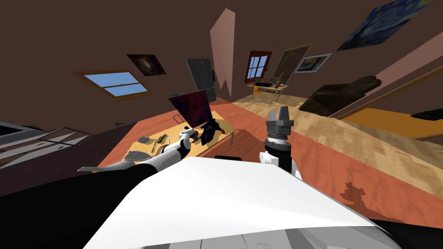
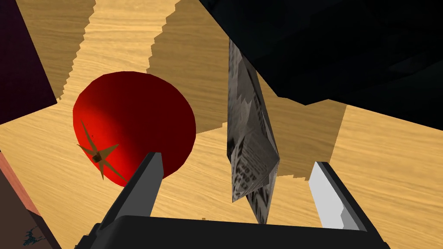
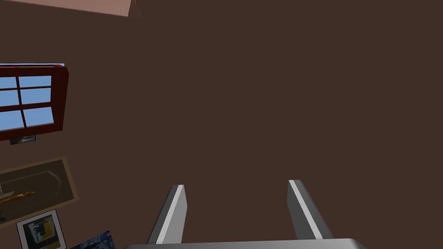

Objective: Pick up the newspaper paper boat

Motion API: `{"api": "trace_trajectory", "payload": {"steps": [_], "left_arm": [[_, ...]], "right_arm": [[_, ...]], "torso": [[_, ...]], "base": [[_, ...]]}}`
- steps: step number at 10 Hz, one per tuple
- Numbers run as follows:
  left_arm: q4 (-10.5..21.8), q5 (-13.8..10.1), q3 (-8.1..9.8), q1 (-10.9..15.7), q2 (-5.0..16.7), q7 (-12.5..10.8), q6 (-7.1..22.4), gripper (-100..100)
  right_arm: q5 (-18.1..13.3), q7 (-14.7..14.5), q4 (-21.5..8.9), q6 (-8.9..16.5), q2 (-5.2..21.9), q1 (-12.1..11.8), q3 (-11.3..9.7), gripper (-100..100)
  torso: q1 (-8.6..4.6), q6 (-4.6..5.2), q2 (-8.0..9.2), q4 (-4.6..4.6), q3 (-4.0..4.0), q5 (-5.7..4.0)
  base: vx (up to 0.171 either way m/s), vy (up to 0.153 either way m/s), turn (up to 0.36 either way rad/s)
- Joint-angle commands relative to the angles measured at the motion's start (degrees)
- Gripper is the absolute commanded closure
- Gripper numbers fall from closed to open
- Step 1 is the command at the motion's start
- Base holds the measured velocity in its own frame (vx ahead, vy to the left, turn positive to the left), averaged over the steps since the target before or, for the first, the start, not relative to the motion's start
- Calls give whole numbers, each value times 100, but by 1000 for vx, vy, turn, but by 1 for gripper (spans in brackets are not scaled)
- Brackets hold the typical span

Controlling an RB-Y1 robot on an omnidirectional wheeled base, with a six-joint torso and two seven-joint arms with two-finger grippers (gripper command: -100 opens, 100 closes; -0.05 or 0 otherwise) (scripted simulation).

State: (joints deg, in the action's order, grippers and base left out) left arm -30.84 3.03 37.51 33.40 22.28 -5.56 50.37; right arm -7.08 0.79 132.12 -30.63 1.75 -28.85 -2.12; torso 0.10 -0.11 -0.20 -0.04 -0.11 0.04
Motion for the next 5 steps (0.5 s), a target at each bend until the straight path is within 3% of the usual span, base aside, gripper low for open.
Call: {"api": "trace_trajectory", "payload": {"steps": [1,4,5], "left_arm": [[120,-30,-42,-39,-18,-14,-178,-100],[139,-55,-76,-103,-60,-23,-265,-100],[154,-57,-79,-104,-59,-24,-293,100]], "right_arm": [[0,0,0,0,0,0,0,0],[0,0,0,0,0,0,0,0],[0,0,0,0,0,0,0,0]], "torso": [[0,0,0,0,0,0],[3,0,-4,-1,-3,1],[-2,1,3,0,1,0]], "base": [[56,34,16],[35,21,7],[0,0,0]]}}
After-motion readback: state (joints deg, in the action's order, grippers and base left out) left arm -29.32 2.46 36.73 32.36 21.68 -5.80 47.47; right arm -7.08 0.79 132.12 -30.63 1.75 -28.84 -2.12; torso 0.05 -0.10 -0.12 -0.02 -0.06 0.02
